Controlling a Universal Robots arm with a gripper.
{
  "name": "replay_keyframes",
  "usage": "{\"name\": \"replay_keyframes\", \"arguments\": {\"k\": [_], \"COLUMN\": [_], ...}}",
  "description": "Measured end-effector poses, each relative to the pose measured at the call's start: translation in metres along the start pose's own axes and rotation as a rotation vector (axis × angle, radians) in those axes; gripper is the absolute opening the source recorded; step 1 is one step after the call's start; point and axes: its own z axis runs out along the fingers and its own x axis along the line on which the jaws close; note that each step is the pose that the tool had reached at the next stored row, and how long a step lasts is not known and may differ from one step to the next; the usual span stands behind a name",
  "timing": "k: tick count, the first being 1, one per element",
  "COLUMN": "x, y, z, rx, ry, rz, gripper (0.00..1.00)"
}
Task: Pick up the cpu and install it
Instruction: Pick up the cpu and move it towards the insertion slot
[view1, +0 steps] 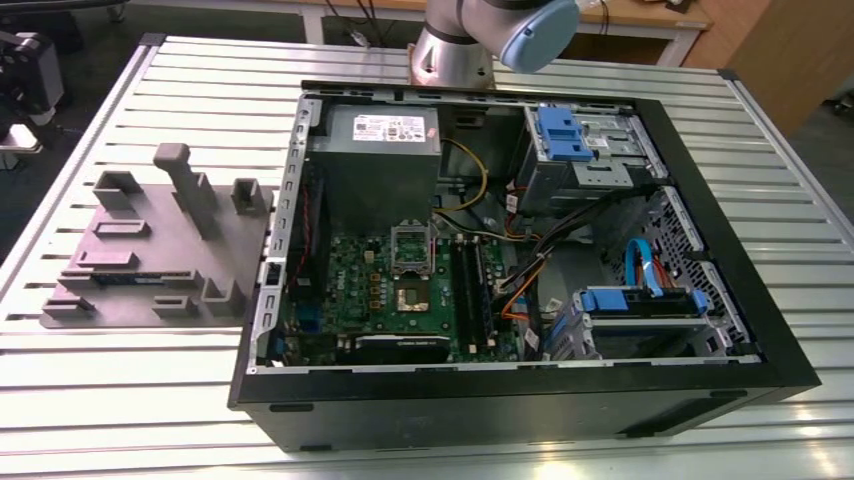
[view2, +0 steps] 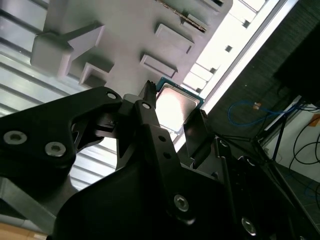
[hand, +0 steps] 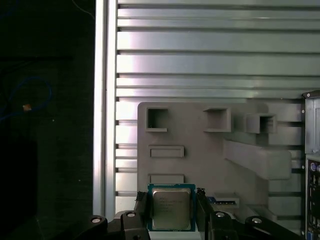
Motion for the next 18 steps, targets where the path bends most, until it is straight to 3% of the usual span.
{"name": "replay_keyframes", "arguments": {"k": [10,18], "x": [0.0000,0.0000], "y": [0.0002,0.0003], "z": [-0.0107,-0.0126], "rx": [0.0000,0.0001], "ry": [-0.0001,0.0002], "rz": [0.000,0.000], "gripper": [0.47,0.47]}}
